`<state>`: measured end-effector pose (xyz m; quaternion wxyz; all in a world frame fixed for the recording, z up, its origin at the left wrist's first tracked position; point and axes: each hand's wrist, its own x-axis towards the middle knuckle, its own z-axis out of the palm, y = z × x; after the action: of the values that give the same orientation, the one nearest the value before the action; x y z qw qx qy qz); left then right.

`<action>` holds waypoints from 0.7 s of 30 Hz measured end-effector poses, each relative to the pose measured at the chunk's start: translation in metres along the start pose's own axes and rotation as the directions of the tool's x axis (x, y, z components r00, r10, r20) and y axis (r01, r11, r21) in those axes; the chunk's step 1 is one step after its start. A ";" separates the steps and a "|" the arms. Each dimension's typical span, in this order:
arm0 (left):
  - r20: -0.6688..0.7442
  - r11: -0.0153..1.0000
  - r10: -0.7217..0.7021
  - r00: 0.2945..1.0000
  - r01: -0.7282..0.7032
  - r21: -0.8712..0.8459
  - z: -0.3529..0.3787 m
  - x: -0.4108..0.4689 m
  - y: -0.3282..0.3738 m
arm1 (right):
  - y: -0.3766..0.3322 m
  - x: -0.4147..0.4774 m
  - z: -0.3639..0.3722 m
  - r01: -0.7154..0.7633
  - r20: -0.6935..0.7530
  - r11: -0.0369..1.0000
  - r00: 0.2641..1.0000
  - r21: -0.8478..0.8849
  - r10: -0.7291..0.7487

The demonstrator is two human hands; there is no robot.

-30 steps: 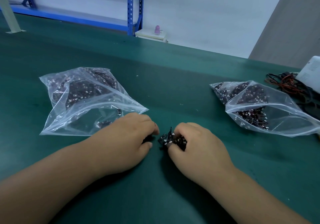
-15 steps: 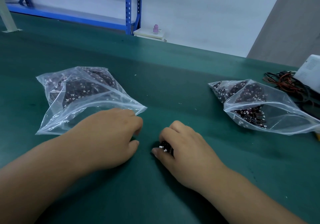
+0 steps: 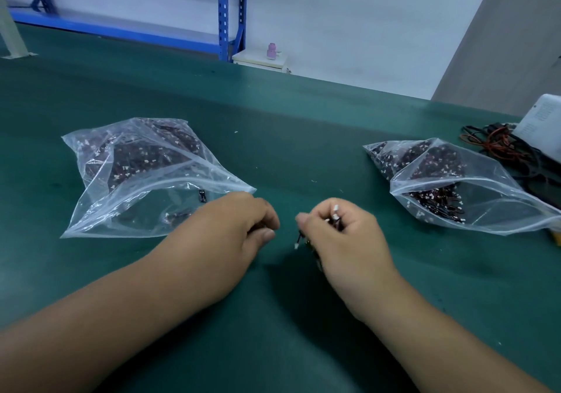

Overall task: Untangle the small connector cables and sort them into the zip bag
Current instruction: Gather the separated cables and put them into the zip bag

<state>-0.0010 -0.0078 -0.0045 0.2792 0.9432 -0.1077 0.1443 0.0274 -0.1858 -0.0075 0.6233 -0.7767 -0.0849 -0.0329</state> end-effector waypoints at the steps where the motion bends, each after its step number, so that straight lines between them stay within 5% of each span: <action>1: -0.023 0.997 -0.006 1.000 0.004 -0.082 0.002 -0.001 0.002 | -0.001 0.001 0.000 -0.154 0.029 0.962 0.988 0.226 0.152; 4: -0.060 0.974 0.044 0.997 -0.057 -0.219 0.005 -0.004 0.007 | -0.005 0.000 -0.002 -0.521 0.321 0.638 0.853 0.567 0.411; 7: -0.126 0.944 0.108 0.986 -0.141 -0.299 0.007 -0.004 0.011 | -0.006 0.003 -0.003 -0.627 0.452 0.538 0.779 0.564 0.434; 15: -0.185 0.941 0.171 0.968 -0.216 -0.260 0.007 -0.003 0.009 | -0.008 0.001 -0.001 -0.658 0.503 0.649 0.737 0.381 0.452; 21: -0.179 0.970 0.185 0.966 -0.209 -0.125 0.003 -0.003 0.007 | -0.008 -0.002 0.003 -0.565 0.485 0.774 0.781 0.285 0.392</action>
<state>-0.0049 -0.0156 -0.0044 0.3383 0.8901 -0.1875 0.2411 0.0240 -0.1816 -0.0006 0.7294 -0.6106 -0.0099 0.3083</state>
